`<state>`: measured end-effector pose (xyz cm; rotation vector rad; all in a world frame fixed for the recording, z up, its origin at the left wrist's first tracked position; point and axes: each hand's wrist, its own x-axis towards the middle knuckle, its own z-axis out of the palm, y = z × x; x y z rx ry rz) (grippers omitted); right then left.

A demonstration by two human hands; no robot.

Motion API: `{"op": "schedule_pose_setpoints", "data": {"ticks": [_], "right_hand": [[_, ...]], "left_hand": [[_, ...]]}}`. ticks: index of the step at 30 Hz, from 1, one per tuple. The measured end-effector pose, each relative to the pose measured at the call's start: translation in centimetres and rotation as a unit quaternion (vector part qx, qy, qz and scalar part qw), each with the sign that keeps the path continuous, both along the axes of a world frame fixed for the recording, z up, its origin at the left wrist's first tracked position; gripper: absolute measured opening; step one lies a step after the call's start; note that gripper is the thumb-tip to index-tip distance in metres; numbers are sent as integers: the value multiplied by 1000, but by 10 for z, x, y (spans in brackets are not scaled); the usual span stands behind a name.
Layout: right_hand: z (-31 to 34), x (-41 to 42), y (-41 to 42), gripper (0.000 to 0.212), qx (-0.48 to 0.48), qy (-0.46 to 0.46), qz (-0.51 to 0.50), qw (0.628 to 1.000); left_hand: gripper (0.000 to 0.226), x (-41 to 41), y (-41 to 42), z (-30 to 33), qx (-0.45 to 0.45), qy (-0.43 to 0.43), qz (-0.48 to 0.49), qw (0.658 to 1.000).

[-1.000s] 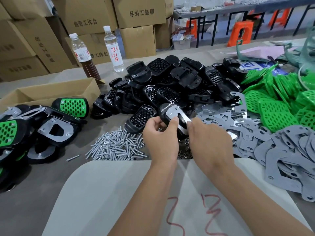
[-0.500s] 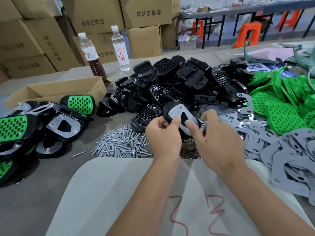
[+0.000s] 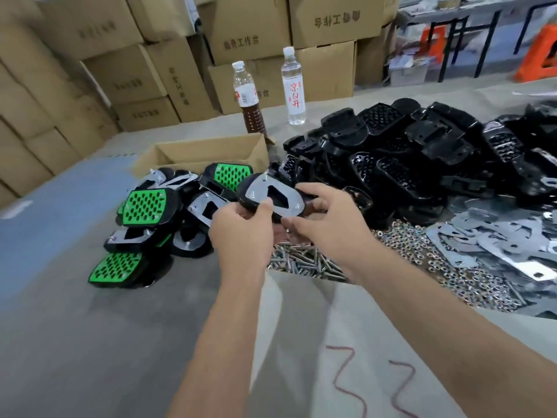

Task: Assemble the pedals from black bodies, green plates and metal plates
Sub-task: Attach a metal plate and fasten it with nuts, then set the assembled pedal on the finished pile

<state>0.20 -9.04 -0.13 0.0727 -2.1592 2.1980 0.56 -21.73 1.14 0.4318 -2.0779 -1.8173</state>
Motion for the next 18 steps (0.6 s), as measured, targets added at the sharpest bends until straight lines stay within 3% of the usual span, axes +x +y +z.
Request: {"op": "schedule_pose_setpoints", "data": {"ticks": [5,7,9,11,12,14,16,18], "right_hand": [[28,-53,-67,33,-26,45,81,995],[27,-62,-82,43,41,23,90,995],[20,-62,-83,48,44,7,88,995],[14,-56,-71,36,41,29,55,997],[12,-52,-61,28,89,53,12,995],[3,-44,-34,15,257,99,-104,956],[-2,-33,-4,18,437,103,-191,873],[-6,-24,21,33,566,46,-232,790]], "left_hand": [[27,-23,-43,23,-14,34,116,993],[18,-27,-50,22,-7,21,123,992],[22,-28,-48,17,16,20,112,993],[20,-23,-37,10,18,45,124,991],[14,-21,-30,7,2,64,132,989],[14,-18,-9,1,-20,87,112,990],[16,-17,14,-4,-42,64,44,996],[14,-17,35,-9,-110,18,-21,994]]}}
